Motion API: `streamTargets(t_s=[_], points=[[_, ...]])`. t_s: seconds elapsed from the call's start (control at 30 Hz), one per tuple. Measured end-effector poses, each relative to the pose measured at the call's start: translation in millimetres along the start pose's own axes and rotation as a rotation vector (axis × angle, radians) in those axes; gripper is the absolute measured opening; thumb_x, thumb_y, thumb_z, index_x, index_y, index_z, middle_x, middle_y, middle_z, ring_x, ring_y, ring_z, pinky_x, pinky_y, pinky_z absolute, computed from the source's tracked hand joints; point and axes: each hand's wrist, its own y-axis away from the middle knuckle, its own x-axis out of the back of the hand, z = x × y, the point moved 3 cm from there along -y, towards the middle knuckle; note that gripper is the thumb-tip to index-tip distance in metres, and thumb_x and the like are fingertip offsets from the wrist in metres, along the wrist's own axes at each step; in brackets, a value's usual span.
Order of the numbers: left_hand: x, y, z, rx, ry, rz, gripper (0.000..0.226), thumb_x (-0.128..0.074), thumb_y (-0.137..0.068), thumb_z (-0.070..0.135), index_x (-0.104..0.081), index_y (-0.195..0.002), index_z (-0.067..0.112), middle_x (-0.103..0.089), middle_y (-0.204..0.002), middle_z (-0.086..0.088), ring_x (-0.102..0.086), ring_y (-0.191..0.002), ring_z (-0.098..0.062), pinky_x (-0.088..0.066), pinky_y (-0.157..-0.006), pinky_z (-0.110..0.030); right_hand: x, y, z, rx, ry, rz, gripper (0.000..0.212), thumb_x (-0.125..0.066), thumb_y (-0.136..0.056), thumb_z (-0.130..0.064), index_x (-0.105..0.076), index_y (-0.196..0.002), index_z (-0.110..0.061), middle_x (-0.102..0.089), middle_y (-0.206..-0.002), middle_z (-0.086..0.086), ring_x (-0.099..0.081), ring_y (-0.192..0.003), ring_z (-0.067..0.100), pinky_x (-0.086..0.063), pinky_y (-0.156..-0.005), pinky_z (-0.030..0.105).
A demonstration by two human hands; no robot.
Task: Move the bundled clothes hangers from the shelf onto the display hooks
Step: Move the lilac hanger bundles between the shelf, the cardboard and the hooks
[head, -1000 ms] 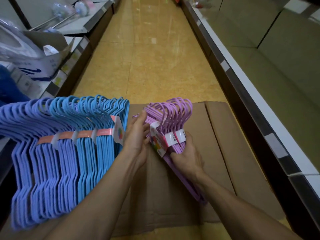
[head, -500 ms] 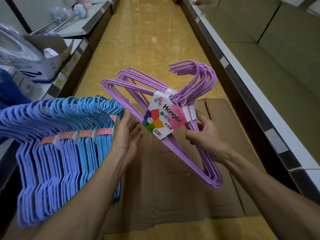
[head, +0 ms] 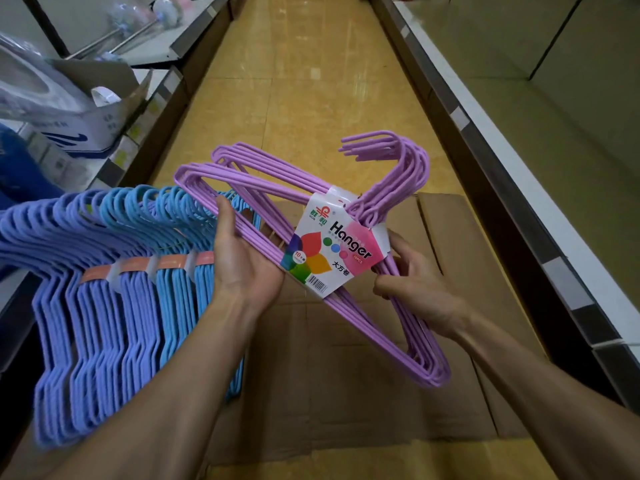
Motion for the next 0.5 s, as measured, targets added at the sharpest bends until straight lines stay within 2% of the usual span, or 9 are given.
streamTargets(t_s=[0.07,0.13,0.2,0.27,0.33,0.4,0.47,0.5], points=[[-5.9,-0.9,2.4,-0.059,-0.018,-0.014,0.045,-0.053,-0.097,0.046,-0.059,-0.128,0.013,-0.054,-0.140,-0.013,-0.050,-0.130,-0.030,-0.041,-0.109,-0.051,-1.0,-1.7,-6.4,0.048,0.014,0.020,0.073,-0.062,-0.080,0.009,-0.047,-0.129,-0.043,-0.067,-0.106,-0.003,-0.066,-0.095,0.005,-0.053,-0.072,0.018],[-12.4,-1.6,5.8,-0.078,-0.026,-0.040,0.033,-0.058,-0.093,0.029,-0.052,-0.123,0.016,-0.048,-0.129,-0.012,-0.046,-0.122,-0.028,-0.036,-0.113,-0.048,-2.8,-3.2,-14.6,0.093,0.011,0.056,0.069,-0.061,-0.084,0.013,-0.045,-0.130,-0.036,-0.065,-0.109,-0.010,-0.065,-0.099,-0.004,-0.053,-0.073,0.013],[-14.6,0.0,8.7,-0.073,-0.022,-0.028,0.027,-0.057,-0.088,0.017,-0.052,-0.114,0.014,-0.047,-0.119,-0.012,-0.044,-0.116,-0.028,-0.034,-0.114,-0.048,-4.4,-3.7,-23.0,0.127,-0.001,0.097,0.064,-0.063,-0.087,0.008,-0.044,-0.134,-0.030,-0.065,-0.107,-0.015,-0.065,-0.100,-0.008,-0.052,-0.074,0.010],[-19.1,7.9,9.6,-0.082,-0.019,-0.023,0.012,-0.052,-0.089,0.010,-0.055,-0.101,0.013,-0.053,-0.106,-0.010,-0.047,-0.113,-0.028,-0.037,-0.113,-0.049,-5.6,-2.9,-30.9,0.150,0.002,0.114,0.060,-0.067,-0.090,0.000,-0.044,-0.133,-0.035,-0.065,-0.104,-0.018,-0.065,-0.097,-0.011,-0.051,-0.071,0.007],[-25.6,20.6,11.7,-0.105,-0.021,0.004,0.013,-0.046,-0.093,0.005,-0.057,-0.097,0.011,-0.060,-0.099,-0.009,-0.058,-0.107,-0.028,-0.045,-0.106,-0.048,-4.7,-0.9,-40.4,0.154,0.032,0.116,0.057,-0.069,-0.090,-0.008,-0.043,-0.123,-0.047,-0.066,-0.101,-0.022,-0.065,-0.096,-0.011,-0.051,-0.070,0.007],[-35.4,35.6,19.2,-0.109,0.009,0.043,0.018,-0.043,-0.095,0.004,-0.058,-0.104,0.007,-0.068,-0.101,-0.013,-0.068,-0.103,-0.030,-0.050,-0.098,-0.048,-3.4,2.5,-57.1,0.145,0.057,0.086,0.054,-0.070,-0.091,-0.014,-0.045,-0.119,-0.051,-0.067,-0.102,-0.028,-0.066,-0.099,-0.008,-0.053,-0.073,0.010],[-51.6,53.7,32.3,-0.100,0.039,0.059,0.024,-0.044,-0.093,0.005,-0.053,-0.116,0.005,-0.062,-0.114,-0.017,-0.060,-0.119,-0.036,-0.049,-0.101,-0.051,-0.7,7.5,-81.5,0.127,0.071,0.058,0.048,-0.069,-0.092,-0.019,-0.047,-0.122,-0.049,-0.067,-0.105,-0.025,-0.066,-0.101,-0.005,-0.054,-0.076,0.013],[-64.0,63.7,41.5,-0.110,0.044,0.061,0.022,-0.044,-0.093,0.005,-0.052,-0.114,0.006,-0.060,-0.112,-0.016,-0.058,-0.120,-0.035,-0.049,-0.101,-0.050,1.1,10.3,-97.7,0.127,0.074,0.049,0.046,-0.068,-0.092,-0.019,-0.048,-0.121,-0.049,-0.068,-0.105,-0.025,-0.066,-0.102,-0.004,-0.054,-0.077,0.014]])
